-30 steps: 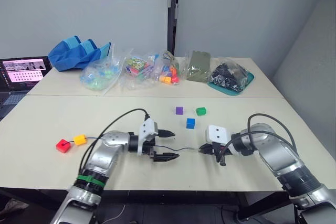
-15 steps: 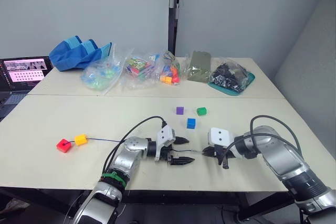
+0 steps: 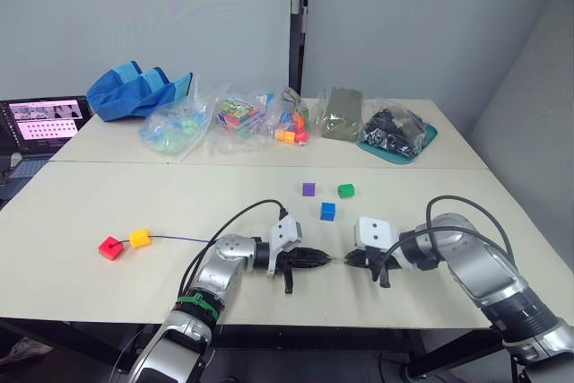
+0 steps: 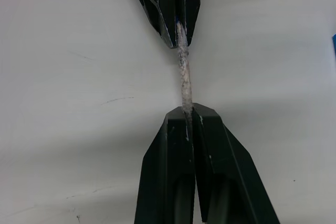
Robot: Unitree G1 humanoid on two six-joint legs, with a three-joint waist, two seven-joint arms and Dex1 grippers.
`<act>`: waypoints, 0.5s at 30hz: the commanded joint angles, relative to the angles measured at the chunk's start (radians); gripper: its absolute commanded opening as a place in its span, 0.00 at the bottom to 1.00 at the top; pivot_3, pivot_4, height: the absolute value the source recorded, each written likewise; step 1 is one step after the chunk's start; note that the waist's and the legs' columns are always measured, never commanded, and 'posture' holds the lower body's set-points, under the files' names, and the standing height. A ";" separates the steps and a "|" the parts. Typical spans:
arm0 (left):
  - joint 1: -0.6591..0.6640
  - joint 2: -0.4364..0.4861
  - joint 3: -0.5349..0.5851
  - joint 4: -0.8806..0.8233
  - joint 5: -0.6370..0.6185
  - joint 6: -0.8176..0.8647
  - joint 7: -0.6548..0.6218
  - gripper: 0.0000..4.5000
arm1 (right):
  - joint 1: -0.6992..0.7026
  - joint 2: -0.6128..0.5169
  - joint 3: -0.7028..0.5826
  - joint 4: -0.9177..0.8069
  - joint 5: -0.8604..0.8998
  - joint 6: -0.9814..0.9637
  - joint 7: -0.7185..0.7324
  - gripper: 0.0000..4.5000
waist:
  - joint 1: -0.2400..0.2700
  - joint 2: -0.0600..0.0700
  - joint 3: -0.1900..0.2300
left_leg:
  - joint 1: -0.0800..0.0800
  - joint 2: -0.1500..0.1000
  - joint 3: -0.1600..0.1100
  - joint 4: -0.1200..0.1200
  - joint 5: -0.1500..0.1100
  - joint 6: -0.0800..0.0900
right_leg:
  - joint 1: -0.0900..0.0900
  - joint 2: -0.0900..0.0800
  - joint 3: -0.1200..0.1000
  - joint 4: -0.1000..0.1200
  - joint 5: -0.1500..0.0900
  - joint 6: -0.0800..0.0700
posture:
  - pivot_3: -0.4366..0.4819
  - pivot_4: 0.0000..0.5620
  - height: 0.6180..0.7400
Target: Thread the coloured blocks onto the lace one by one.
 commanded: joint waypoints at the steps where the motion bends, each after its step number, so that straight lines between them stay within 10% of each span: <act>1: -0.001 -0.006 0.011 0.005 -0.012 -0.002 -0.003 0.00 | -0.013 0.011 -0.015 -0.038 0.033 0.024 0.005 0.00 | 0.000 0.000 0.000 | 0.000 0.000 0.000 0.000 0.000 0.000 | 0.000 0.000 0.000 0.000 0.000 0.000 | 0.48 0.27 0.81; 15: -0.003 0.034 0.073 0.016 -0.057 0.033 -0.039 0.00 | 0.118 -0.079 -0.315 -0.134 0.237 0.087 -0.017 0.99 | -0.001 0.000 0.000 | 0.000 0.000 0.000 -0.001 0.000 0.000 | 0.000 0.000 0.000 -0.001 0.000 0.000 | 0.48 0.27 0.81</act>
